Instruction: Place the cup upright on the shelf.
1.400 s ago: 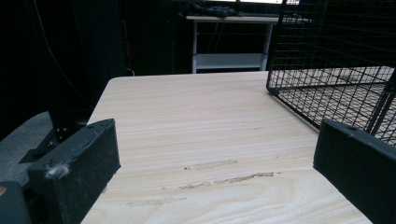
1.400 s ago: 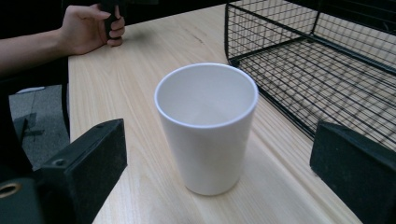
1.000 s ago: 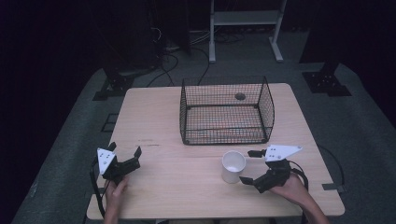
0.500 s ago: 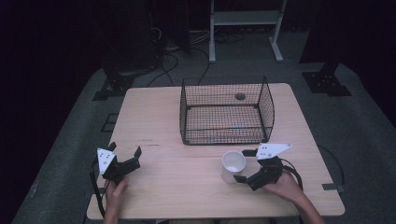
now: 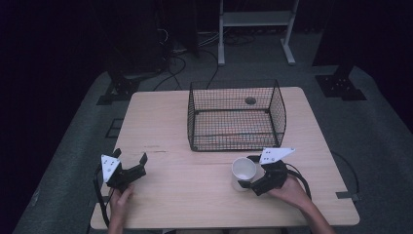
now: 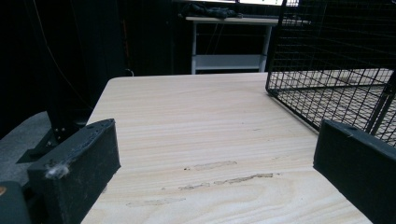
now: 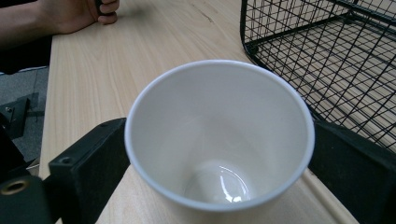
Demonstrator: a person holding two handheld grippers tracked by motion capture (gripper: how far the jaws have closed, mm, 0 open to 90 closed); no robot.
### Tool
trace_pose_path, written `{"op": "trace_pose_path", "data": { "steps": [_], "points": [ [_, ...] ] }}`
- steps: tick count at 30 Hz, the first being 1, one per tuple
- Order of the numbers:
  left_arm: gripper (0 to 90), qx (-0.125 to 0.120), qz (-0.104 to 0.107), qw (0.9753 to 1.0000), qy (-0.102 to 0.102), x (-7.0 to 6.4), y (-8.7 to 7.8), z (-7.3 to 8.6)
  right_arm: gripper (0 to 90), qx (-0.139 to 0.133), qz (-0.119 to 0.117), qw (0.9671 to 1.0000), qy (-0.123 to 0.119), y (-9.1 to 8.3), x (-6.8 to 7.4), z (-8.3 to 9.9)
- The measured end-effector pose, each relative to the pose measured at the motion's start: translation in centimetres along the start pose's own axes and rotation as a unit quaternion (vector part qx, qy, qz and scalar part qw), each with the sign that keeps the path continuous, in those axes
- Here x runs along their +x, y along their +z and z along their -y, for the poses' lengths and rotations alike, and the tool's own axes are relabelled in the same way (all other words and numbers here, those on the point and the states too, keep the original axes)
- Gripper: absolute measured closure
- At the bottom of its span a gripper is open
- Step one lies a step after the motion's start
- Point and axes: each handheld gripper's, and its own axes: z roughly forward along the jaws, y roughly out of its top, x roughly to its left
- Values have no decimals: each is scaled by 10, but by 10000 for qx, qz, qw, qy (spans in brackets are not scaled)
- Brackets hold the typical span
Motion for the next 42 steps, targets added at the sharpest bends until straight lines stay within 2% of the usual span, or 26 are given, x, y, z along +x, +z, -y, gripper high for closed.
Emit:
{"op": "trace_pose_path", "data": {
  "steps": [2,8,14,22,29,42],
  "points": [
    [0,-1,4,10000,2,0,0,0,122,2,-57,10000,-1,0,-1,0],
    [0,-3,3,10000,-6,0,0,0,177,5,-108,9999,-25,0,-1,0],
    [0,-6,8,10000,0,0,0,0,191,-47,-79,10000,-22,-2,-3,-1],
    [0,-4,9,10000,1,0,0,0,194,-100,-220,9996,172,-10,-7,-2],
    [0,-3,10,10000,-3,0,0,0,194,-146,-268,9994,162,-19,-10,-11],
    [0,-5,13,10000,0,0,0,0,195,-153,-355,9991,145,-26,-16,-26]
  ]
}}
